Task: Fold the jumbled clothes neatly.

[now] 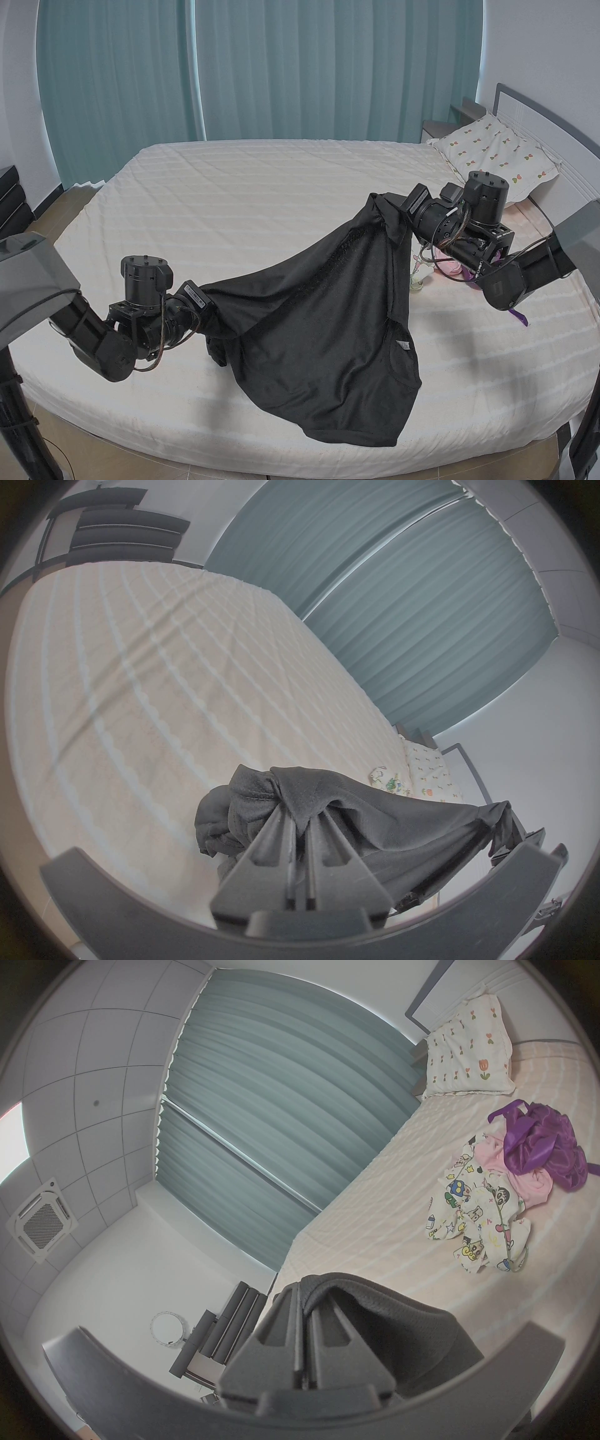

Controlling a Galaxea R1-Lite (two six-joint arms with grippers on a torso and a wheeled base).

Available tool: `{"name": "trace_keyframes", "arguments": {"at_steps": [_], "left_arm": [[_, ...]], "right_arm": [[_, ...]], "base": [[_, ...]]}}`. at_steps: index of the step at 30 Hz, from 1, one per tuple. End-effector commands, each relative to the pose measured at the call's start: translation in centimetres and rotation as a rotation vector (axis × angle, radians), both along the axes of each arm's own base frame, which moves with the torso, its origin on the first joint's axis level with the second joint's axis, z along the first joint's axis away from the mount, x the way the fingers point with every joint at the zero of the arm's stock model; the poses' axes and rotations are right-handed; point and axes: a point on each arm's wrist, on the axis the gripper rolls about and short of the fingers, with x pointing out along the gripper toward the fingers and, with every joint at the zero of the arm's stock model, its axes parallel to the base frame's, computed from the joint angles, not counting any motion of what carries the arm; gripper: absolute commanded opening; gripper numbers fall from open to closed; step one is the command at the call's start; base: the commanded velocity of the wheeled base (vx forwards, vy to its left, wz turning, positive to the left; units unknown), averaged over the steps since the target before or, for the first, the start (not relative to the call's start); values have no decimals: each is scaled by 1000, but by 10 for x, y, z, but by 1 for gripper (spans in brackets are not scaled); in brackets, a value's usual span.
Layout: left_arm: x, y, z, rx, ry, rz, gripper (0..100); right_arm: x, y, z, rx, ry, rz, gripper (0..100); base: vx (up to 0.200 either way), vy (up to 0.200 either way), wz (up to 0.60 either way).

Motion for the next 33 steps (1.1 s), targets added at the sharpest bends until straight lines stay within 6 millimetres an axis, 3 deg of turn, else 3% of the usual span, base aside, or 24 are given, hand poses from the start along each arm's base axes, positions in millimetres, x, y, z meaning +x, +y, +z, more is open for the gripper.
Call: {"name": "trace_keyframes", "arguments": {"at_steps": [1,2,3,4,6,12,19,23,24,33], "left_arm": [[28,0,-39,16,70,22,0],[29,0,-40,16,69,23,100],[36,3,-40,12,58,35,100],[40,4,-41,12,52,44,100],[49,6,-41,14,34,61,100],[85,45,-36,52,-35,206,100],[87,61,-36,73,-4,223,100],[79,55,-40,67,60,171,100],[66,37,-38,59,136,79,100],[51,-7,-44,68,219,-72,100]], "right_arm": [[22,6,-39,-24,69,-10,0],[24,7,-42,-25,72,-10,0],[28,8,-48,-27,80,-16,0],[33,10,-52,-28,81,-25,100],[42,11,-59,-30,82,-54,100],[82,6,-99,-49,104,-250,100],[88,-13,-118,-134,172,-312,100],[87,-24,-133,-229,265,-320,100],[85,-29,-138,-250,319,-324,100],[72,-51,-148,-366,424,-365,100]], "base": [[0,0,0],[0,0,0],[0,0,0],[0,0,0],[0,0,0],[0,0,0],[0,0,0],[0,0,0],[0,0,0],[0,0,0]]}}
